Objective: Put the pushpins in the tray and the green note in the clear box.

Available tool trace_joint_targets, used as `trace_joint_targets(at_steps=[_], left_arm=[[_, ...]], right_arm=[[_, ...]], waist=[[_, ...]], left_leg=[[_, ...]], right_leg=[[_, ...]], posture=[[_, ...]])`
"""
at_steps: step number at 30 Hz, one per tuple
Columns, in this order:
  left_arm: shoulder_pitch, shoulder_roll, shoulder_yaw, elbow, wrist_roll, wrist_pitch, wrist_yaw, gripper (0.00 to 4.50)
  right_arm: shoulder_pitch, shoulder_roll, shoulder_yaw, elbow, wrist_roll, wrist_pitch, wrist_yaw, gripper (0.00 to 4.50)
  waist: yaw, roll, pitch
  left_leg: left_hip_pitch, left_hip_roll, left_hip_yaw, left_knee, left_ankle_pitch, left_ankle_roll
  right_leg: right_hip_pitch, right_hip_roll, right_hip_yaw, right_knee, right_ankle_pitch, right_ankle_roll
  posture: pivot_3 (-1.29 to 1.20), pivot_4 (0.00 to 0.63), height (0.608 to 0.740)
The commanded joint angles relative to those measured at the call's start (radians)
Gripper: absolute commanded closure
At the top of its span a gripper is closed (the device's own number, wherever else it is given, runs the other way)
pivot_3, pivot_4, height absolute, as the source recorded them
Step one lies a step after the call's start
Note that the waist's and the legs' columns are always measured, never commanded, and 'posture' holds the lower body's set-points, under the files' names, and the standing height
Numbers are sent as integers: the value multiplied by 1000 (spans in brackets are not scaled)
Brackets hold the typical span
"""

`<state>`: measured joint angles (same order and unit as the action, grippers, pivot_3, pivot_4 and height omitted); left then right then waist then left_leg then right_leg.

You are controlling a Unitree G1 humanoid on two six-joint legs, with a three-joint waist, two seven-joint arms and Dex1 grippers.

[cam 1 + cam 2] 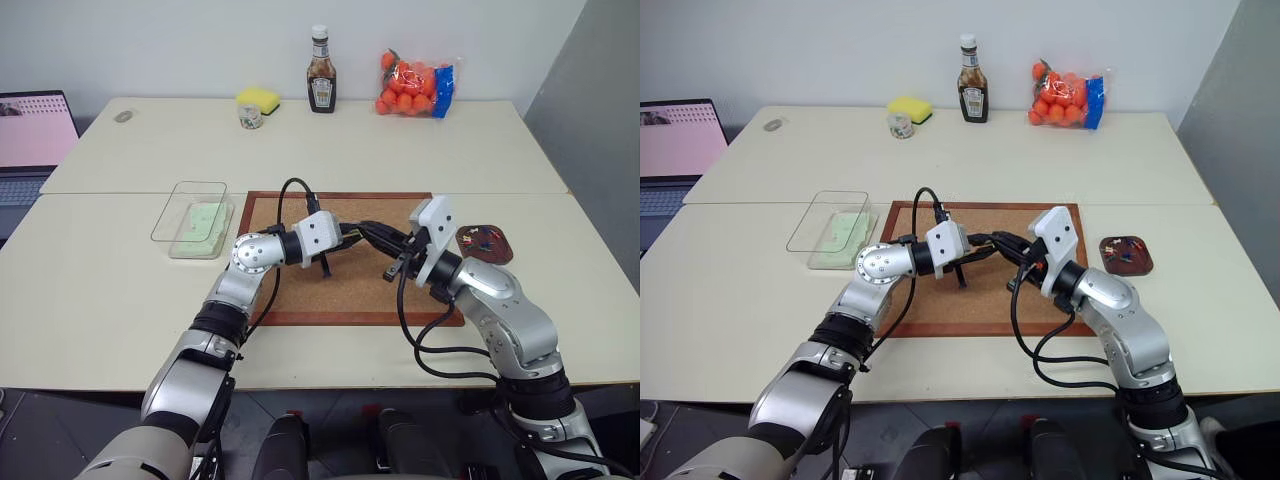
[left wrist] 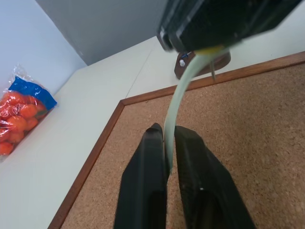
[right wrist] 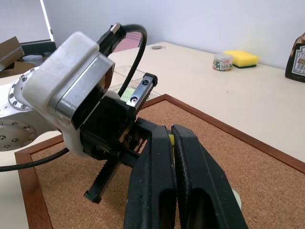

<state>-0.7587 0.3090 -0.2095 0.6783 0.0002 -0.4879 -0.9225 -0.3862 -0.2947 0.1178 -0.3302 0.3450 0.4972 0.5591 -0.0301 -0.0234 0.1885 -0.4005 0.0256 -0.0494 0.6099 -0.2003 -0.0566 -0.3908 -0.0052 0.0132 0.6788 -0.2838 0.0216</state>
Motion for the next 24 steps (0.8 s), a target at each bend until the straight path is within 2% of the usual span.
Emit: trace_joint_targets(at_steps=[1,18,24], left_arm=[[-27,-4,9,-1,-7,-26,-1,4477],[-14,0,-3,17,24,-67,2,4477],[6,8,9,-6,13,-46,1,4477]], right_arm=[[-17,18,-33,-52,34,11,-26,4500],[-44,89,-121,-61,105,70,-152,4500],[-31,58,-205,-90,133,85,-200,4500]], waist=[[0,0,0],[0,0,0],[1,0,0]], left_leg=[[0,0,0,0,0,0],[0,0,0,0,0,0],[0,1,0,0,0,0]], right_leg=[[0,0,0,0,0,0],[0,0,0,0,0,0],[0,1,0,0,0,0]], posture=[[0,150,740],[0,150,740],[0,150,740]])
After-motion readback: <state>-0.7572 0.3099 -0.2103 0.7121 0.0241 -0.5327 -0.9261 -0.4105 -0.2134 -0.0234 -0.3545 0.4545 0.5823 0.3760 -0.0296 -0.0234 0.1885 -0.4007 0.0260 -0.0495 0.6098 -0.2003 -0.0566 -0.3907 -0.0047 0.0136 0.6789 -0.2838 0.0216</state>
